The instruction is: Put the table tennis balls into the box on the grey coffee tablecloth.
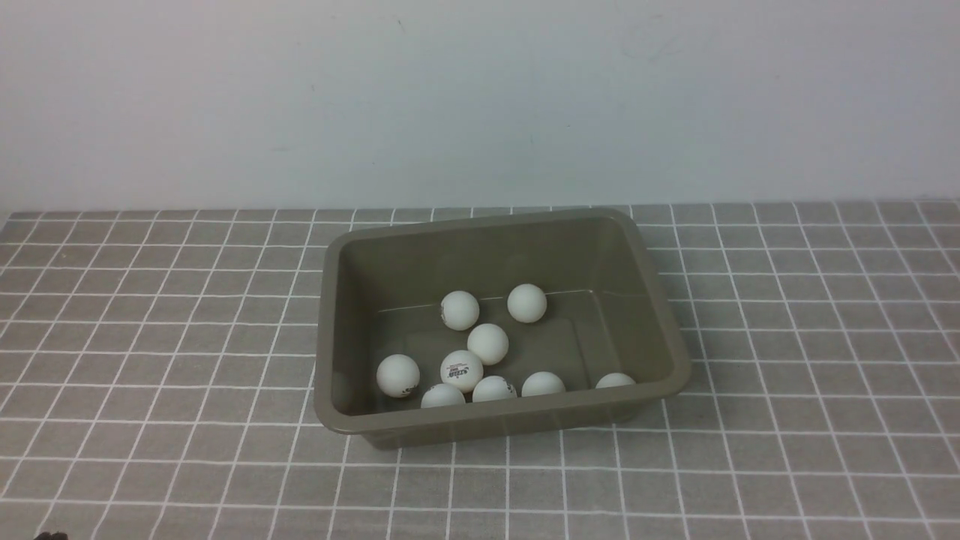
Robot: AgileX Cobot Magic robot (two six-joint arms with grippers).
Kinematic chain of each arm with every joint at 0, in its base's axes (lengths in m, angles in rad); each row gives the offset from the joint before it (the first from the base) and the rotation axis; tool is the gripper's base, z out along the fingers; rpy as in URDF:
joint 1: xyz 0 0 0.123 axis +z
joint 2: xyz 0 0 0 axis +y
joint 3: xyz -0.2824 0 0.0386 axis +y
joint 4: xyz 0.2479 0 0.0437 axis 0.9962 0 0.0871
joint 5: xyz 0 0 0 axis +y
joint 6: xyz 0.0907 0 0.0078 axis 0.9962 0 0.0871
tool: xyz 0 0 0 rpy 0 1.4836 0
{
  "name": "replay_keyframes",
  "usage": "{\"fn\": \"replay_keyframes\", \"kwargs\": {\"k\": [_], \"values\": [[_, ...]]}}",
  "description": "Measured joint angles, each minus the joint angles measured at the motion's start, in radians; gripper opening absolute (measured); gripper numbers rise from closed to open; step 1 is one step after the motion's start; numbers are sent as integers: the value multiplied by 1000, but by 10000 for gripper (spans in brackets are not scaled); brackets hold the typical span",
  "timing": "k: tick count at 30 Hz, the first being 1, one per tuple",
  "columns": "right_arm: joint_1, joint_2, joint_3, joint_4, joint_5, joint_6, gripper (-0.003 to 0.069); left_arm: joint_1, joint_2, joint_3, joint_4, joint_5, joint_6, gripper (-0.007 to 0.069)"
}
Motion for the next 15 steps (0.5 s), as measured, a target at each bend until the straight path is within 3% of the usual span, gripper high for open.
{"fn": "replay_keyframes", "kwargs": {"k": [15], "values": [[0,0,0,0,0,0,-13,0,0,-1,2,6,0,-5]]}}
